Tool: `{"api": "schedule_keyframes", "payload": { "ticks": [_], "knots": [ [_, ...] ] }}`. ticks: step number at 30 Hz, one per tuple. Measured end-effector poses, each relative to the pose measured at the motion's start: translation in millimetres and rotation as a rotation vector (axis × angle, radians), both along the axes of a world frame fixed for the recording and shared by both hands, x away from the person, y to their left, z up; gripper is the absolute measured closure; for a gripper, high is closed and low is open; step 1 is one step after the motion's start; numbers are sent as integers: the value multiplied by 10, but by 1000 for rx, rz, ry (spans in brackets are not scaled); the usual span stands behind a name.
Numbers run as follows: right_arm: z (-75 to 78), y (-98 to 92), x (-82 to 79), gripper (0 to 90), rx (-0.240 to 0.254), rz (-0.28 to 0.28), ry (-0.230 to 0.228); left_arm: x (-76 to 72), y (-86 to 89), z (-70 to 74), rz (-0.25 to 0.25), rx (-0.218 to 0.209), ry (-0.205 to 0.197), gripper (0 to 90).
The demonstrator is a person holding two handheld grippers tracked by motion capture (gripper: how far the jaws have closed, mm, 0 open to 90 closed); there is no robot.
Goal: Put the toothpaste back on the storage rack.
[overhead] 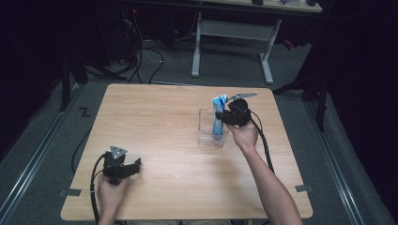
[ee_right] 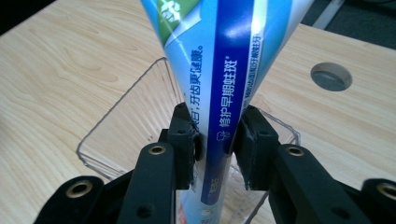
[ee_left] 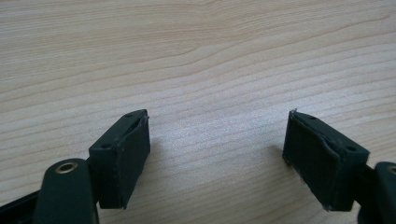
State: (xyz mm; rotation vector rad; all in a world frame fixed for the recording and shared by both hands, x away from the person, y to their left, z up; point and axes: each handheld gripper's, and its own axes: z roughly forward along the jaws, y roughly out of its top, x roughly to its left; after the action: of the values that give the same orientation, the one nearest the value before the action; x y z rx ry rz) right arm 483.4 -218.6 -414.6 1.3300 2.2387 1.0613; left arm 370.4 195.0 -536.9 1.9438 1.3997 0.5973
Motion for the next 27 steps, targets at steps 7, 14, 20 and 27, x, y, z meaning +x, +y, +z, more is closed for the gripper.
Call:
{"api": "schedule_keyframes", "payload": {
  "ticks": [7,14,20,27],
  "knots": [
    [-26,79,19,681,-52,-22,-28,0,0,0,0,0,0,233],
    [-26,85,16,668,-83,-42,-36,0,0,0,0,0,0,233],
    [-11,81,-6,628,-110,-50,-45,0,0,0,0,0,0,233],
    [50,44,-42,604,-109,-51,-62,0,0,0,0,0,0,233]
  ]
}}
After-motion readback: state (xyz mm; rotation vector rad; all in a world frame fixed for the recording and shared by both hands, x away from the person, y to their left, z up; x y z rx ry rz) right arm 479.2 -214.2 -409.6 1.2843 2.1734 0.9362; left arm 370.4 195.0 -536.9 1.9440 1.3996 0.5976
